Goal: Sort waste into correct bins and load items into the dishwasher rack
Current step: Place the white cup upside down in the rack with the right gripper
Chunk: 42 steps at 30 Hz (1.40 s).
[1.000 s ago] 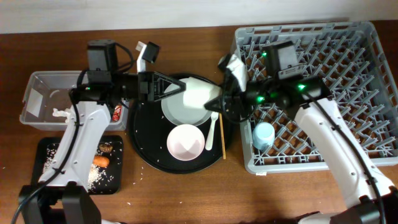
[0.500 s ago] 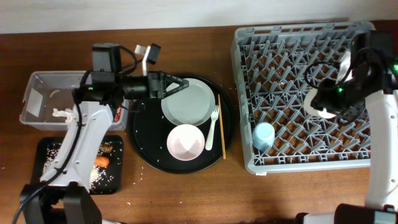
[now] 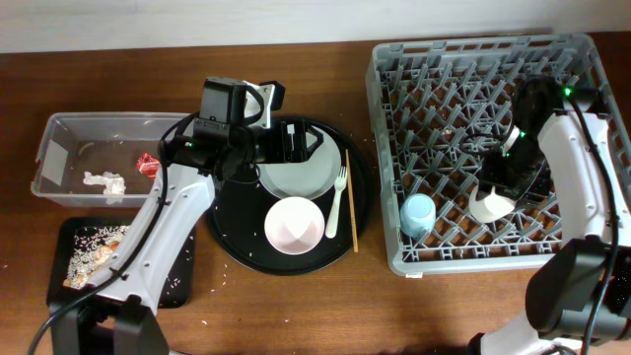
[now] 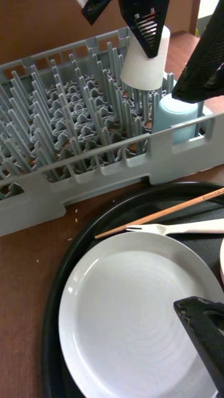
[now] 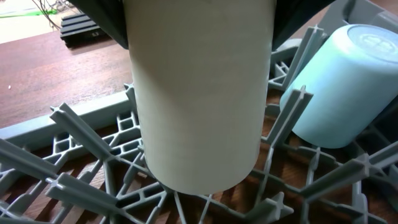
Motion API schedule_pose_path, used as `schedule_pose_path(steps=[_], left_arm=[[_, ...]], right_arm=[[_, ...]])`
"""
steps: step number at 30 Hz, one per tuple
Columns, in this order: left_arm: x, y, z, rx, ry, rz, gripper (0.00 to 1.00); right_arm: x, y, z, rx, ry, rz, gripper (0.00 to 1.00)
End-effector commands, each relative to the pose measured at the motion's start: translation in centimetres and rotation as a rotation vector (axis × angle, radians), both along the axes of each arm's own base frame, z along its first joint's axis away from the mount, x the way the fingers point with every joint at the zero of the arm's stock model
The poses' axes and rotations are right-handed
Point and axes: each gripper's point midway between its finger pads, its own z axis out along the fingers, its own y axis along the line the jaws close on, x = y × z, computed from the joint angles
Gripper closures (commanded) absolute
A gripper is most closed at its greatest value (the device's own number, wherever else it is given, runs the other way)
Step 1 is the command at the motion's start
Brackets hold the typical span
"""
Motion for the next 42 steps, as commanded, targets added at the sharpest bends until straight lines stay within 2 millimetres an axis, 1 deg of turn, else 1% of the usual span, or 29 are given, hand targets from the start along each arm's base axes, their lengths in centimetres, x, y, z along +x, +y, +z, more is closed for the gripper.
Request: schedule_pose_path(steps=[1, 2, 3, 5, 8, 13, 16, 17, 18, 20, 22, 24, 25, 28, 31, 32, 34, 35, 36, 38, 39, 40, 42], left_arm=[[0.1, 0.1, 0.3, 0.007, -0.019, -0.002, 0.01], [0.1, 0.1, 0.3, 0.007, -0.018, -0.002, 0.01], [0.1, 0.1, 0.3, 0.007, -0.019, -0.002, 0.01], [0.1, 0.1, 0.3, 0.007, -0.019, -0.002, 0.01], [0.1, 0.1, 0.3, 0.007, -0.019, -0.002, 0.01], [0.1, 0.1, 0.3, 0.007, -0.018, -0.002, 0.01], [0.1, 0.1, 0.3, 0.007, -0.018, -0.002, 0.01], [0.1, 0.1, 0.3, 0.007, -0.018, -0.002, 0.01], [0.1, 0.1, 0.3, 0.007, -0.018, -0.002, 0.01], [0.1, 0.1, 0.3, 0.007, -0.018, -0.002, 0.01], [0.1, 0.1, 0.3, 0.007, -0.018, -0.002, 0.01], [0.1, 0.1, 0.3, 0.007, -0.019, -0.002, 0.01], [0.1, 0.1, 0.3, 0.007, -0.019, -0.002, 0.01], [0.1, 0.1, 0.3, 0.007, -0.019, -0.002, 0.01], [0.1, 0.1, 0.3, 0.007, -0.019, -0.002, 0.01], [0.1, 0.1, 0.3, 0.007, -0.018, -0.002, 0.01], [0.1, 0.1, 0.3, 0.007, -0.019, -0.002, 0.01], [0.1, 0.1, 0.3, 0.007, -0.018, -0.002, 0.01], [0.1, 0.1, 0.3, 0.007, -0.018, -0.002, 0.01], [0.1, 0.1, 0.3, 0.007, -0.019, -0.002, 0.01], [0.1, 0.1, 0.3, 0.007, -0.019, -0.002, 0.01], [0.1, 0.1, 0.3, 0.007, -0.019, -0.002, 0.01], [0.1, 0.1, 0.3, 0.007, -0.019, -0.002, 0.01]], right_arm=[[0.1, 0.3, -0.8, 0.018, -0.002, -0.006, 0.72], [0.1, 0.4, -0.8, 0.025, -0.003, -0.006, 0.60], [0.2, 0.6, -0.8, 0.036, -0.004, -0.008, 0.58], [0.1, 0.6, -0.9, 0.037, -0.001, -0.008, 0.58], [-0.2, 0.7, -1.7, 0.042, 0.010, -0.009, 0.57], [-0.3, 0.8, -1.8, 0.045, 0.012, -0.009, 0.58], [-0.2, 1.3, -1.8, 0.077, 0.007, -0.010, 0.58], [-0.2, 1.4, -1.8, 0.081, 0.006, 0.000, 0.65], [-0.2, 1.8, -1.6, 0.106, 0.003, 0.020, 0.66], [-0.4, 1.8, -0.4, 0.108, 0.012, 0.019, 0.66], [0.0, 1.7, 1.4, 0.105, -0.007, 0.019, 0.67], [0.3, 1.7, 2.2, 0.102, -0.023, 0.021, 0.71], [0.2, 1.7, 2.2, 0.102, -0.021, 0.020, 0.74], [-0.1, 1.7, 1.8, 0.105, -0.005, 0.020, 0.75], [-0.5, 1.8, -0.1, 0.108, 0.016, 0.019, 0.74], [-1.0, 1.8, -0.8, 0.108, 0.038, 0.019, 0.73], [-1.6, 1.7, -1.4, 0.099, 0.065, 0.019, 0.73], [-1.9, 1.4, -1.6, 0.082, 0.075, 0.022, 0.64], [-1.9, 1.4, -1.8, 0.082, 0.076, 0.021, 0.49], [-2.0, 1.4, -1.9, 0.083, 0.079, 0.021, 0.31], [-2.0, 1.4, -1.8, 0.083, 0.081, 0.021, 0.07], [-2.2, 1.4, -1.8, 0.084, 0.087, 0.021, 0.01], [-2.2, 1.4, -1.8, 0.084, 0.087, 0.022, 0.01]])
